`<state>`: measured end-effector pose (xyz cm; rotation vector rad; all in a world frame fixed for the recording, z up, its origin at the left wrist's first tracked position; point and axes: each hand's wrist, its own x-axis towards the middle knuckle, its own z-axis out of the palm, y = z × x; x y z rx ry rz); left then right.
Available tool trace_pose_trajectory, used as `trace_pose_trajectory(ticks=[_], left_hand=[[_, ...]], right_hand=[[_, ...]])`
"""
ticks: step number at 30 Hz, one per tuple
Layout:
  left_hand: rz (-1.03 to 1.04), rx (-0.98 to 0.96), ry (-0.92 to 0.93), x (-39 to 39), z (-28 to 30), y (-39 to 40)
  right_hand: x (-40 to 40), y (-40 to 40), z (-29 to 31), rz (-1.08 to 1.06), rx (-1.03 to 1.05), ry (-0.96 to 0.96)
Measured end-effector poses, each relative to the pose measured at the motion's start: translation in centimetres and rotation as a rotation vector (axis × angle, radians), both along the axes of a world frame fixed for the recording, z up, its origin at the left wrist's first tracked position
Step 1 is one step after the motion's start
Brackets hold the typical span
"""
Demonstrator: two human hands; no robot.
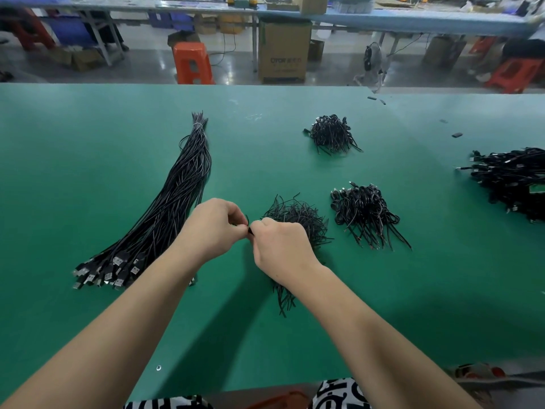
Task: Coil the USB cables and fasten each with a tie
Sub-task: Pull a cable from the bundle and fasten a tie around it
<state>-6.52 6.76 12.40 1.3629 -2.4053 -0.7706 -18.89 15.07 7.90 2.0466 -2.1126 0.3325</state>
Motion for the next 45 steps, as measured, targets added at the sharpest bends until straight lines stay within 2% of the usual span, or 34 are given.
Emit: trace_pose_trajectory(ticks=[2,4,6,9,10,12,17,23,25,30,32,34,37,39,41,43,45], left_hand=[[0.001,-0.032,0.006,0.0,0.0,0.2],[-0.013,-0.062,0.048,0.0,-0.1,0.4],[-0.042,-0.142,0.109,0.1,-0.3,0.8],[-0.123,-0.323,0.207,0.5,-0.4,1.0],[-0.153,-0.367,0.237,0.6,-0.5,1.0],[-0.193,-0.419,0.286,0.7,-0.5,1.1],[-0.200,-0.411,0.349,0.6,-1.0,1.2],[-0.214,-0.549,0.288,0.5,-0.9,1.5],[-0.238,-0.626,0.272,0.4,-0.8,1.4],[-0.364,-0.982,0.101,0.6,-1.2,0.6],[-0.385,-1.026,0.053,0.7,-1.3,0.4],[-0.335,-0.903,0.114,0.8,-1.3,0.5],[-0.112,-0.459,0.318,0.9,-1.2,0.4],[0.053,-0.133,0.446,1.0,-1.2,0.2],[0.147,0.132,0.572,1.1,-1.3,-0.2],[0.151,0.297,0.640,1.1,-1.3,-0.1],[0.121,0.355,0.664,1.0,-1.3,0.2]], right_hand=[[0.0,-0.2,0.0,-0.039,0.020,-0.096],[-0.4,-0.4,0.5,-0.084,0.118,-0.363],[-1.0,-0.7,1.5,-0.118,0.254,-0.834],[-2.2,-0.6,3.0,-0.170,0.313,-1.630],[-2.6,-0.6,3.3,-0.177,0.321,-1.785],[-3.1,-0.4,3.2,-0.147,0.354,-1.898],[-3.4,-0.4,2.6,-0.102,0.305,-2.006],[-3.1,-0.8,2.3,-0.139,0.242,-1.999],[-2.9,-0.9,2.3,-0.155,0.232,-2.036],[-2.0,-1.0,1.8,-0.187,0.250,-2.194],[-2.0,-0.9,1.6,-0.195,0.301,-2.222],[-2.2,-0.9,1.7,-0.160,0.345,-2.235],[-3.0,-1.0,2.0,-0.088,0.262,-2.134],[-3.4,-0.9,1.9,0.008,0.218,-1.950],[-3.4,-0.7,2.0,0.113,0.188,-1.658],[-3.4,-0.9,2.3,0.163,0.119,-1.339],[-3.4,-1.2,2.5,0.157,0.080,-1.222]])
